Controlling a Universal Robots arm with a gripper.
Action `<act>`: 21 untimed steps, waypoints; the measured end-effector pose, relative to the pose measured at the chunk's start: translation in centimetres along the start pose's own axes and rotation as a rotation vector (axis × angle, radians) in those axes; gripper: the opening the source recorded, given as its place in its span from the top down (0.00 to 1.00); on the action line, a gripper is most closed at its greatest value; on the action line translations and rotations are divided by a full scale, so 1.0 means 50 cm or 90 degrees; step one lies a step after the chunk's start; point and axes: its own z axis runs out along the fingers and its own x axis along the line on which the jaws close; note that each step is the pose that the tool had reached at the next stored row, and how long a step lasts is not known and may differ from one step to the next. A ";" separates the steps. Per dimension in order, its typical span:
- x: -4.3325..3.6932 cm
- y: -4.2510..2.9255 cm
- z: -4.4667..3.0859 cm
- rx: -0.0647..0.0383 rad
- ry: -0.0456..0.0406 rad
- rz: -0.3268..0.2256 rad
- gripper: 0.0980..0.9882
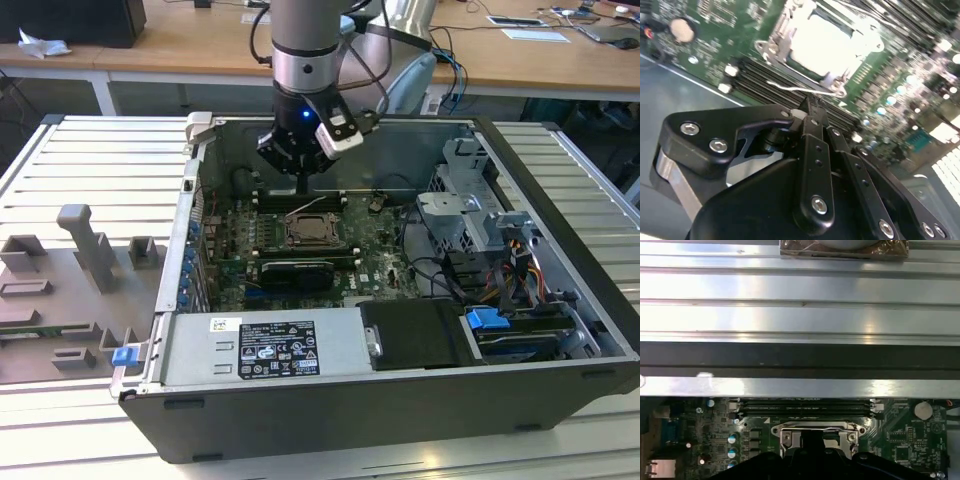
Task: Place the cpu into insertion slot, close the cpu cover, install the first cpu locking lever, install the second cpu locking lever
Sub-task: 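Install the first cpu locking lever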
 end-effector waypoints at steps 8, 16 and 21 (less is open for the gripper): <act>-0.006 -0.001 0.015 -0.015 0.0002 -0.003 0.99; -0.012 0.004 0.039 -0.019 0.0011 -0.015 0.99; -0.020 0.009 0.049 -0.019 0.0010 -0.016 0.99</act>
